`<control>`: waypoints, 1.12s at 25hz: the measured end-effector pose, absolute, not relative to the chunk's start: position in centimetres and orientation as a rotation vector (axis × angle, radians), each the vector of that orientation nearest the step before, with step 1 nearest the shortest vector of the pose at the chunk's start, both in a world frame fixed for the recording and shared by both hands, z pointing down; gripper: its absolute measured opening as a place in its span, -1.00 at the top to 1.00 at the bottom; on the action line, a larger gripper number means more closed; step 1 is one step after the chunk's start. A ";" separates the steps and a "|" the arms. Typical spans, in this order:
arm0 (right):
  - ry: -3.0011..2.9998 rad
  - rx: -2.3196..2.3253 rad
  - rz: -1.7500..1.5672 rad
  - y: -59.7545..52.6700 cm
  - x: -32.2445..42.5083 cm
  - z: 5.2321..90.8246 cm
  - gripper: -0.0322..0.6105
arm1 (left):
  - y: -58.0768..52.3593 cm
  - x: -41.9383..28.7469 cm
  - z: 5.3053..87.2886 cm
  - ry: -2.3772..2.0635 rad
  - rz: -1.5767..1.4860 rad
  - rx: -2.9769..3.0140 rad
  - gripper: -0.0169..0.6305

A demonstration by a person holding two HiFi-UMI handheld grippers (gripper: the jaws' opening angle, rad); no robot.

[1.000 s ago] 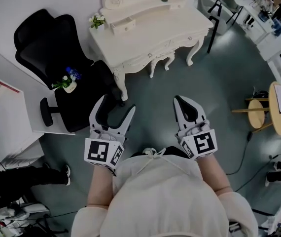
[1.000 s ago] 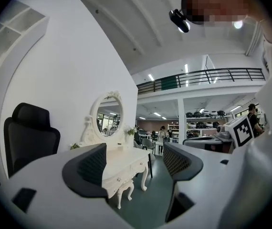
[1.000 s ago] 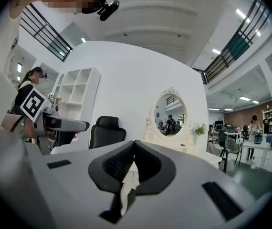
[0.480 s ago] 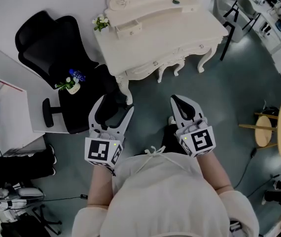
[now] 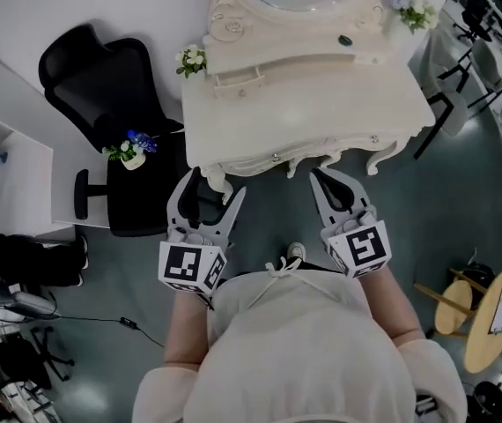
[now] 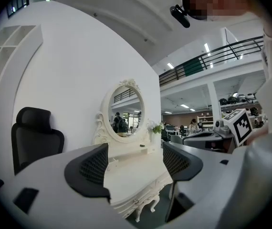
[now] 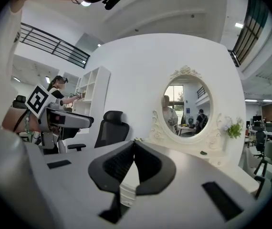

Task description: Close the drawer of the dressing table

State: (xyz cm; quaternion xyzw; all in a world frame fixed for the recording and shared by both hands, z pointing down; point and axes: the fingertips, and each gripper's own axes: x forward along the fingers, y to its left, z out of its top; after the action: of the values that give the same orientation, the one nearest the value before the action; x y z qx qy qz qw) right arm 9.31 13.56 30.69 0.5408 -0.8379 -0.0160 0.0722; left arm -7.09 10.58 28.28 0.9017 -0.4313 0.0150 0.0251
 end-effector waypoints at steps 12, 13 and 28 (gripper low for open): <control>-2.622 1.454 0.028 1.7 13.7 33.0 0.88 | 1.0 -1.2 32.7 -1.475 0.196 2.651 -0.18; -2.620 1.448 0.037 0.6 13.9 33.5 0.88 | 0.1 -0.9 33.5 -1.481 0.223 2.642 -0.18; -2.598 1.311 0.157 -16.1 13.0 41.3 0.88 | -16.0 -1.3 44.6 -1.509 0.231 2.394 -0.18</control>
State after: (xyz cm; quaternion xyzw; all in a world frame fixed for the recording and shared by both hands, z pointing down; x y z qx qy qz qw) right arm 13.01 -16.09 41.32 0.4470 -0.8857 0.0534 0.1132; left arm -1.34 -16.04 44.64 0.8336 -0.5254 0.0803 0.1506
